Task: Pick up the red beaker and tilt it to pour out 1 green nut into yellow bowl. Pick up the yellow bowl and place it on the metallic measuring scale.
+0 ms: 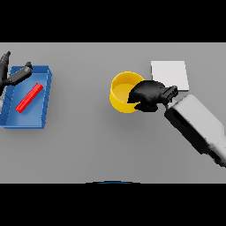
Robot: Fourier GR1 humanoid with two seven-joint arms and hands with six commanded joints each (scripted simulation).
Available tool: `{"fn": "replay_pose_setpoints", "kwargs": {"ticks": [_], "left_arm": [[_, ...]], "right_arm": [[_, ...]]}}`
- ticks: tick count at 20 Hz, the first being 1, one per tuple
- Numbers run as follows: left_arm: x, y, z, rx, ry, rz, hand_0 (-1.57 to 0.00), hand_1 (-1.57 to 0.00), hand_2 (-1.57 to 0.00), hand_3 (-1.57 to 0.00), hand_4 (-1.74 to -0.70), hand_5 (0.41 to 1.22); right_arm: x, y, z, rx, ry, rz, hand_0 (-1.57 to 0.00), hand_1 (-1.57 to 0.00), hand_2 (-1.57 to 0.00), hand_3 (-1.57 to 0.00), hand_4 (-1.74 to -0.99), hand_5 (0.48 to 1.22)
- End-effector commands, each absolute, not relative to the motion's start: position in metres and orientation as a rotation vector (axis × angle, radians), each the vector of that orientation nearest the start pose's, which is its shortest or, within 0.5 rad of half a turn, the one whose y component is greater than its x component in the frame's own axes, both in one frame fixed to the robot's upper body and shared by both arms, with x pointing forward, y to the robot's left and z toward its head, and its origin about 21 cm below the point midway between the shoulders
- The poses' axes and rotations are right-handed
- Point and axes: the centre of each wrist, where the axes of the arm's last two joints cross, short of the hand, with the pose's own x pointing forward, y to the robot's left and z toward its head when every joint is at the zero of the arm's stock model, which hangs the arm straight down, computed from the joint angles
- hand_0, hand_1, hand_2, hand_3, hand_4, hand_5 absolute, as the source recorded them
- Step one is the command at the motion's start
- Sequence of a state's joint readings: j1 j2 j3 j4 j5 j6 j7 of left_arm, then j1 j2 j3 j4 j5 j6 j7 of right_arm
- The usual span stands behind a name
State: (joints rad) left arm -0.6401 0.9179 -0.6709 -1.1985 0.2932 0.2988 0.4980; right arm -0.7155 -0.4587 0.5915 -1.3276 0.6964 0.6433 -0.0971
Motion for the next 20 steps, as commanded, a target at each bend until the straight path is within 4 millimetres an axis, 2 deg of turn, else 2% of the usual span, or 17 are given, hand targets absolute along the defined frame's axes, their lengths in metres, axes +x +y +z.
{"fn": "replay_pose_setpoints", "kwargs": {"ticks": [1, 4, 8, 10, 12, 17, 20], "left_arm": [[0.353, 0.321, 0.117, 0.732, -1.091, -0.534, 0.0, 0.0, 0.0, 0.0, -0.8, 0.72], [0.352, 0.321, 0.119, 0.733, -1.098, -0.537, 0.0, 0.0, 0.0, 0.0, -0.81, 0.723], [0.351, 0.322, 0.123, 0.752, -1.1, -0.536, 0.0, 0.0, 0.0, 0.0, -0.8, 0.723], [0.352, 0.322, 0.123, 0.741, -1.108, -0.527, 0.0, 0.0, 0.0, 0.0, -0.81, 0.735], [0.351, 0.323, 0.125, 0.748, -1.108, -0.526, 0.0, 0.0, 0.0, 0.0, -0.81, 0.742], [0.346, 0.314, 0.128, 0.748, -1.086, -0.533, 0.0, 0.0, 0.0, 0.0, -0.81, 0.743], [0.344, 0.315, 0.131, 0.756, -1.067, -0.516, 0.0, 0.0, 0.0, 0.0, -0.83, 0.765]], "right_arm": [[0.356, -0.154, 0.126, -0.35, -1.219, 2.011, -1.56, -1.56, -1.54, -1.34, -1.726, 1.219], [0.357, -0.157, 0.135, -0.393, -1.211, 1.977, -1.57, -1.57, -1.55, -1.26, -1.721, 1.219], [0.36, -0.168, 0.153, -0.426, -1.233, 1.975, -1.57, -1.57, -1.56, -1.24, -1.719, 1.22], [0.37, -0.177, 0.159, -0.478, -1.245, 1.967, -1.57, -1.57, -1.57, -1.32, -1.72, 1.22], [0.379, -0.19, 0.168, -0.548, -1.239, 1.923, -1.57, -1.57, -1.57, -1.3, -1.72, 1.221], [0.4, -0.22, 0.162, -0.619, -1.211, 1.809, -1.57, -1.57, -1.57, -1.22, -1.72, 1.221], [0.411, -0.239, 0.155, -0.648, -1.16, 1.738, -1.57, -1.57, -1.57, -1.19, -1.72, 1.221]]}}
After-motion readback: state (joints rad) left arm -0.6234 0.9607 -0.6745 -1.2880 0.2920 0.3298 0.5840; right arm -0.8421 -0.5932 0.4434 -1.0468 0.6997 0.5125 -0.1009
